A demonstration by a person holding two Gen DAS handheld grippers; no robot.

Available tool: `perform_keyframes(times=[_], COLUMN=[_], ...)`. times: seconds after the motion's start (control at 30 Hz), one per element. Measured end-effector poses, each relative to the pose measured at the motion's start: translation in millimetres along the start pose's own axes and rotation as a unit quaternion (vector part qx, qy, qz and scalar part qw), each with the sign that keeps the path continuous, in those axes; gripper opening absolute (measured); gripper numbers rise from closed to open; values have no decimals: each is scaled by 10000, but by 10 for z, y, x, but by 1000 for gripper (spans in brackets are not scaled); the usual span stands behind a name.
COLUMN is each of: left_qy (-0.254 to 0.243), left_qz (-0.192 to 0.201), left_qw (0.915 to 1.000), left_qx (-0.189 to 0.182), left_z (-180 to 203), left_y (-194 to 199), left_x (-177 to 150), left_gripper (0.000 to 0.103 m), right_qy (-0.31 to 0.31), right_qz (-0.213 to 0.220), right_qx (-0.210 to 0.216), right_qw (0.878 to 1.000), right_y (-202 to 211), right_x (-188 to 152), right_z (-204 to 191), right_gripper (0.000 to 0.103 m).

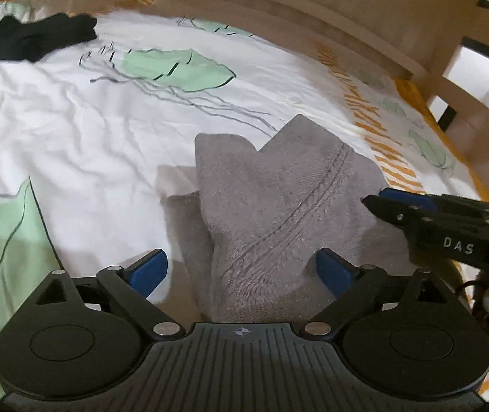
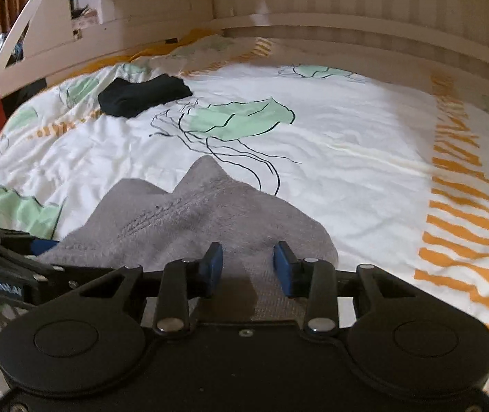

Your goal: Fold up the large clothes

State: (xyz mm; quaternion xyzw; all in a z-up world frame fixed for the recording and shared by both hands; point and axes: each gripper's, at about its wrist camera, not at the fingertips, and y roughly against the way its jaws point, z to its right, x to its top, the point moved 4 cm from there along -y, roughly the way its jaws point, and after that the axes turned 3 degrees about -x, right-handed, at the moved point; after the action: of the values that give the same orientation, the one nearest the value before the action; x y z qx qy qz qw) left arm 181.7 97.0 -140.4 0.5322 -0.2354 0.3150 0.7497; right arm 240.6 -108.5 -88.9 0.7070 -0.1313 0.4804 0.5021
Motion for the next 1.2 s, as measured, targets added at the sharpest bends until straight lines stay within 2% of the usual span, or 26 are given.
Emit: perform_keyframes(times=[0.1,0.17,0.27,0.4,0.53,0.6,0.67,0.77,0.83,0.9,1.0,1.13,1.2], left_qy=[-261,-384,-476,-925,-861,-898,-953,-1074,-1049,-1001,-1085,-1262,-1253], left_qz=[221,337,352,58,-95,-50,62,368,551,711,867,852,729], left_qw=[9993,9982,9980,9948,9951,9944,9931,9909,9902,9886,9824,9705,9710], left_qx=[177,298,229,430,484,563,683,728,744,869,1246,1868,1902], left_z=[106,164,207,205,61,66,106,224,312,433,648,879,951], left_y=[174,300,446,458,450,493,592,850,1035,1230,1461,1586,1597], left_x=[39,44,-9,-168,-233,-243,-242,-232,-217,-207,-216,-277,-316], left_gripper=[93,93,93,95,95,95,94,94,94,94,94,94,94], right_qy=[-38,-161,-233,411,937,898,838,665,396,75,-508,-1283,-1428], right_qz=[86,152,16,-485,-1186,-1264,-1172,-790,-426,-26,463,653,589], right_qx=[-13,19,74,-16,-76,-95,-170,-236,-190,-196,-250,-178,-332], right_qw=[10000,9998,9997,9980,9885,9879,9894,9944,9981,9998,9973,9894,9874], right_y=[112,254,488,800,957,994,1064,1264,1454,1653,1909,2065,2066], right_x=[34,34,-84,-399,-712,-770,-751,-649,-572,-492,-404,-414,-454], right_z=[63,101,93,-99,-235,-251,-260,-283,-287,-286,-254,-178,-160], right_gripper=[49,55,57,68,67,67,67,69,79,96,103,102,102])
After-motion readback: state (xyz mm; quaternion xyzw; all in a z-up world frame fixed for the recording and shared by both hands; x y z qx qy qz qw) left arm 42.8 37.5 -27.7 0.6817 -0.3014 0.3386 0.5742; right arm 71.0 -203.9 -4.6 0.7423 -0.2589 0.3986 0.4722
